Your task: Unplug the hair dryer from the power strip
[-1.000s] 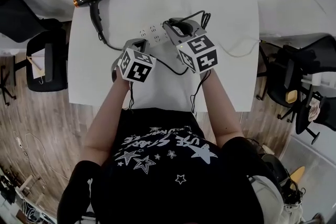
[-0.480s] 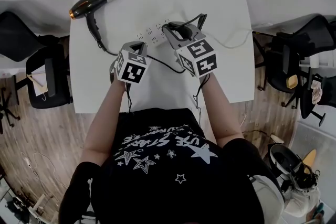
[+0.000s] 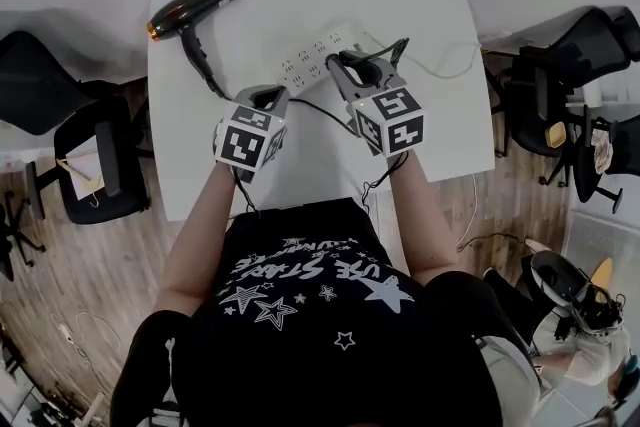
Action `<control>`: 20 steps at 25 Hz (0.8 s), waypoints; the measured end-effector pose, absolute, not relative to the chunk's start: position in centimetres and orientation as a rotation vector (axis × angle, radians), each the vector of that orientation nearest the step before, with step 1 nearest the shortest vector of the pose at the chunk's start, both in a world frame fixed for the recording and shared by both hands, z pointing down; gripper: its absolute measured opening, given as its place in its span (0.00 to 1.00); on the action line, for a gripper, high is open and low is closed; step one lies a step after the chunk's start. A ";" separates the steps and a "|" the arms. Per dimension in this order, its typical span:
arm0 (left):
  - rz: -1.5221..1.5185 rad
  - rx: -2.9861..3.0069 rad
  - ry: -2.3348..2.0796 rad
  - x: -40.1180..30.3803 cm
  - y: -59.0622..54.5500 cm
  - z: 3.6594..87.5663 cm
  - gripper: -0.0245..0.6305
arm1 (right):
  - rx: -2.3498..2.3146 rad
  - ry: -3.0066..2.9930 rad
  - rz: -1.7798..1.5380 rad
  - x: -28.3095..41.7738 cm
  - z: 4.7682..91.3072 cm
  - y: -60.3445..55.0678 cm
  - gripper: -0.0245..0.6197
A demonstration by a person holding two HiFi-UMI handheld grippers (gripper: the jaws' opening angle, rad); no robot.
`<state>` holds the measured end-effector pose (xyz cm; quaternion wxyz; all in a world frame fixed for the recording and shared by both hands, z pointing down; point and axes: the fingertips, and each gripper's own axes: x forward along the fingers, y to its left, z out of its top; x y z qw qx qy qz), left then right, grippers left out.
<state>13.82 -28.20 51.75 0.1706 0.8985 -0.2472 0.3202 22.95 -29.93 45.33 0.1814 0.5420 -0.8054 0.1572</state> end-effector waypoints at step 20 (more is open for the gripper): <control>0.757 2.689 -0.419 4.2 -23.1 47.5 0.05 | 1.897 -2.048 0.434 16.1 41.6 -21.1 0.16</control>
